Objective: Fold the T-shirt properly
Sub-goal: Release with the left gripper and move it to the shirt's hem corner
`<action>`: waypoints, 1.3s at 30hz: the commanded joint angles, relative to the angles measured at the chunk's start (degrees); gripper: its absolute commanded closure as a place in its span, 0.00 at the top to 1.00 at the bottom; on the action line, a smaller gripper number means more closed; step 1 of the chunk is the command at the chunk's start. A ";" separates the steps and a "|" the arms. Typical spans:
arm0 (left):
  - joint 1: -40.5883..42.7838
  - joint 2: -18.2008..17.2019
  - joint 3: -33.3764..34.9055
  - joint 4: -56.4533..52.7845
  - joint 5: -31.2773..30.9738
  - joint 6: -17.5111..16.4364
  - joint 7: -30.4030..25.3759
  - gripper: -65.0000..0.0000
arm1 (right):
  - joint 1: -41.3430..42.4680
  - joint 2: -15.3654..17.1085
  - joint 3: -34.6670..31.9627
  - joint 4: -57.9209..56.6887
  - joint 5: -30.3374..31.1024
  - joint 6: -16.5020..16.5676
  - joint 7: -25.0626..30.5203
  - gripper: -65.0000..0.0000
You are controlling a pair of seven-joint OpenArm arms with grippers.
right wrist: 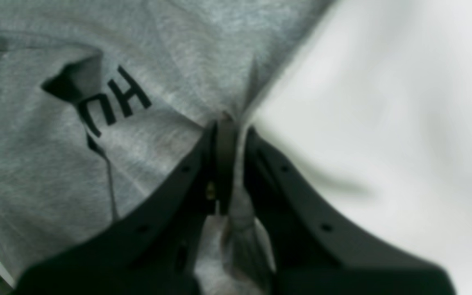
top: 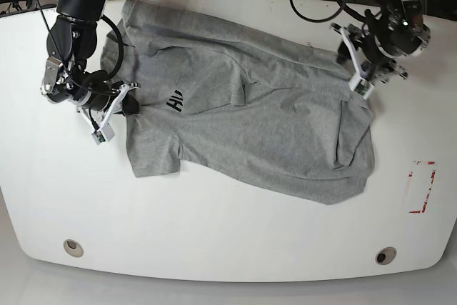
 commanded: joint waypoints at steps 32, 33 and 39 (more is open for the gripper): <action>-40.47 -6.84 -12.36 -55.36 12.22 5.24 -28.97 0.59 | 1.77 -2.67 0.14 1.12 0.76 0.10 1.60 0.00; -41.18 -7.11 -12.45 -57.47 12.22 5.24 -30.03 0.59 | 1.77 -2.75 0.14 1.21 0.76 0.10 1.60 0.00; -45.40 -8.95 -12.36 -66.96 12.14 5.24 -34.42 0.59 | 1.68 -2.75 0.14 0.86 0.76 0.10 1.60 0.00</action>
